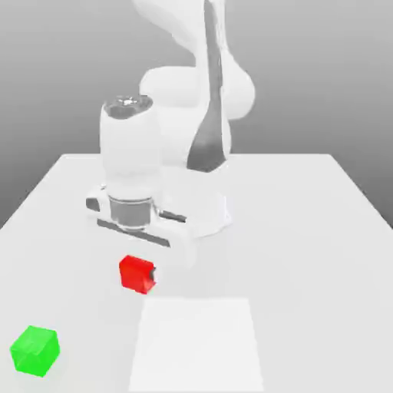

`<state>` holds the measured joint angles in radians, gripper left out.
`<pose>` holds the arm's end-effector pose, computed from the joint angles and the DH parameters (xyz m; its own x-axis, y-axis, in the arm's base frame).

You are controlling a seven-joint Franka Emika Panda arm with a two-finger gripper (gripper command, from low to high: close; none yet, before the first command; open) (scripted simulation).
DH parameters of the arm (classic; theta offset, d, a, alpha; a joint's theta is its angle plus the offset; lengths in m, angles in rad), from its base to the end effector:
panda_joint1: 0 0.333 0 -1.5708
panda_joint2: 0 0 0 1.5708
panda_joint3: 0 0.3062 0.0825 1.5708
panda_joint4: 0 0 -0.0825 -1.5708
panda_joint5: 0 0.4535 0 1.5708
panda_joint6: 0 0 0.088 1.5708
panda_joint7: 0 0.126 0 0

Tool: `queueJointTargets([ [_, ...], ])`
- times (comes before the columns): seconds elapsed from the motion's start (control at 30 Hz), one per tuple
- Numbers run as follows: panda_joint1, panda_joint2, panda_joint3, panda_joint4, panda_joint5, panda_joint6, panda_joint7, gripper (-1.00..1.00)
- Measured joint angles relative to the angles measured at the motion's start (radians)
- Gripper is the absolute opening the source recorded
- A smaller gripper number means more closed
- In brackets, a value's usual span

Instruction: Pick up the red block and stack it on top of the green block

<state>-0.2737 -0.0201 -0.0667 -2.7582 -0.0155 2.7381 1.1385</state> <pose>0.3945 -0.1389 0.1301 0.1060 -0.9944 0.0043 -0.9944 -0.1060 0.0020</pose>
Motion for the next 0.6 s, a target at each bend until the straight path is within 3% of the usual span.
queueJointTargets([
  [0.3,-0.078,0.174,-0.085,0.325,0.058,-0.153,0.331,-1.0],
  [0.47,-0.106,0.332,-0.077,0.384,0.116,-0.056,0.349,-1.0],
  [0.5,-0.109,0.353,-0.072,0.385,0.123,-0.036,0.344,1.0],
  [0.6,-0.109,0.353,-0.072,0.385,0.123,-0.036,0.344,1.0],
])
